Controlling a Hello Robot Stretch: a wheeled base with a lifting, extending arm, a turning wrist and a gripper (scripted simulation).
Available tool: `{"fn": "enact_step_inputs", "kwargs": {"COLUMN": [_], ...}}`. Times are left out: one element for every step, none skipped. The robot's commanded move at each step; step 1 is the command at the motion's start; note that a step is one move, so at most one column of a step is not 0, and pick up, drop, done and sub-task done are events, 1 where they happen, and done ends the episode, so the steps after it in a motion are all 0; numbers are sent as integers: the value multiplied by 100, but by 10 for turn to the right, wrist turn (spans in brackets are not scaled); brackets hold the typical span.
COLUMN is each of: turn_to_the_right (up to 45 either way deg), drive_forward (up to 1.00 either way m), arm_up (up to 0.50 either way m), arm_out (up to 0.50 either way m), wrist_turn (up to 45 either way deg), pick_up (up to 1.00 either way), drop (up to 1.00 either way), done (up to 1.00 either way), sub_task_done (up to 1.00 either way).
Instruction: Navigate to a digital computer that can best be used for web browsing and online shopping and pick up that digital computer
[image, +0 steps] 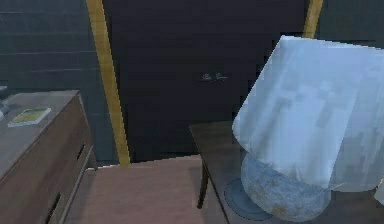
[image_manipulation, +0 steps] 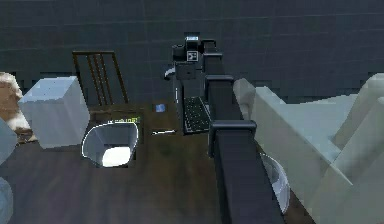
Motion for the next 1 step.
{"fn": "enact_step_inputs", "kwargs": {"turn_to_the_right": [0], "drive_forward": [0], "arm_up": [0], "arm_out": [0], "wrist_turn": [0], "pick_up": [100], "drop": [0], "done": [0], "sub_task_done": [0]}}
